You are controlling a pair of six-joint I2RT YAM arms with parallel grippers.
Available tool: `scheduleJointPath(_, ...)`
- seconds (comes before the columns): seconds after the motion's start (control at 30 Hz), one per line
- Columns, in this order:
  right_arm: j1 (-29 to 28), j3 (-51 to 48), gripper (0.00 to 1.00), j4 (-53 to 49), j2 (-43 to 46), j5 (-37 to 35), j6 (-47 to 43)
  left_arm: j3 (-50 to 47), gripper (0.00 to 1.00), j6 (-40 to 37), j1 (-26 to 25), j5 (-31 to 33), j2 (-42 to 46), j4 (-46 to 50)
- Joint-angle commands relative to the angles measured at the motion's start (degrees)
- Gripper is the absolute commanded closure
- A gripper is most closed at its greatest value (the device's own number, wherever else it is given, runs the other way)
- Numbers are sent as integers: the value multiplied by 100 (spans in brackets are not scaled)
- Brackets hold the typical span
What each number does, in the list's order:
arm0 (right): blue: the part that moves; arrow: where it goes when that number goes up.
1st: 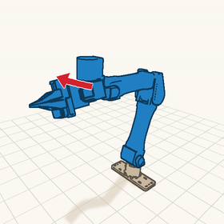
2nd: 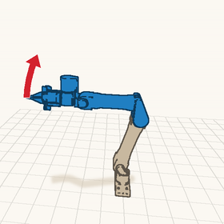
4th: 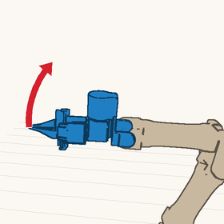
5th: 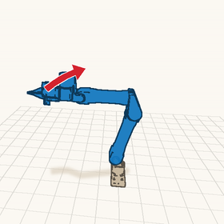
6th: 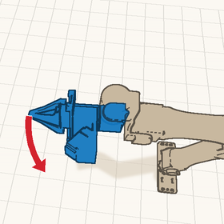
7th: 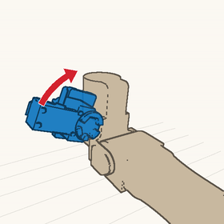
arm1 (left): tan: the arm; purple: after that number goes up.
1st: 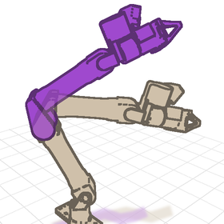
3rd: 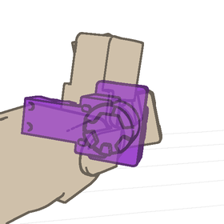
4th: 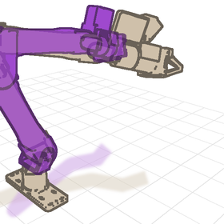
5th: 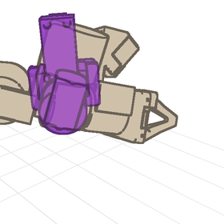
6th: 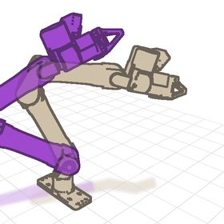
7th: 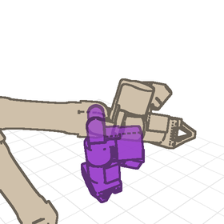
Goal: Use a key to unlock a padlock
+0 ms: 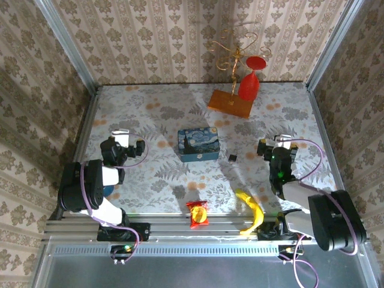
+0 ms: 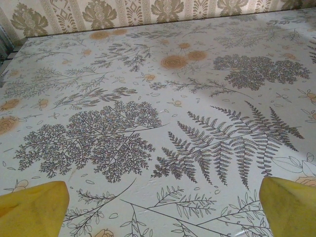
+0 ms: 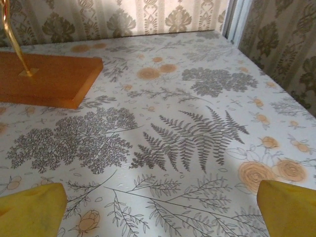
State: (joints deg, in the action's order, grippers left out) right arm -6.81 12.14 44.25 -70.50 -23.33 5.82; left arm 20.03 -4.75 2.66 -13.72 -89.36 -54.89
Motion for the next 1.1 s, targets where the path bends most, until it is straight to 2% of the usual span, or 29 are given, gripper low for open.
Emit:
scheduleJointPath(0.0, 48, 315, 0, 572, -228, 252, -208, 141, 0, 17, -32, 9, 11, -15)
scheduleJointPath(0.23, 205, 335, 0, 1618, -1269, 413, -293, 148, 0, 17, -32, 18, 15, -13)
scheduleJointPath(0.57, 337, 836, 0, 622, -1283, 705, -202, 144, 0, 14, -37, 26, 14, -13)
scheduleJointPath(0.6, 370, 787, 0, 727, -1320, 866, -224, 144, 0, 10, -30, 26, 13, -14)
scheduleJointPath(0.67, 407, 523, 0, 1768, -1801, 1058, -309, 142, 0, 12, -36, 21, 8, -13)
scheduleJointPath(0.7, 408, 475, 0, 1896, -1828, 1090, -316, 142, 0, 10, -36, 25, 9, -13)
scheduleJointPath(0.73, 421, 526, 0, 1467, -1635, 1142, -284, 141, 0, 11, -37, 27, 10, -19)
scheduleJointPath(0.8, 480, 604, 0, 1470, -1725, 1163, -225, 141, 0, 17, -32, 27, 13, -17)
scheduleJointPath(0.87, 572, 942, 0, 669, -1658, 1247, -114, 142, 0, 11, -36, 27, 13, -18)
scheduleJointPath(1.0, 567, 1047, 0, 596, -1714, 1430, -204, 142, 0, 14, -35, 27, 15, -13)
scheduleJointPath(1.07, 601, 1101, 0, 472, -1715, 1765, -296, 141, 0, 10, -36, 27, 15, -13)
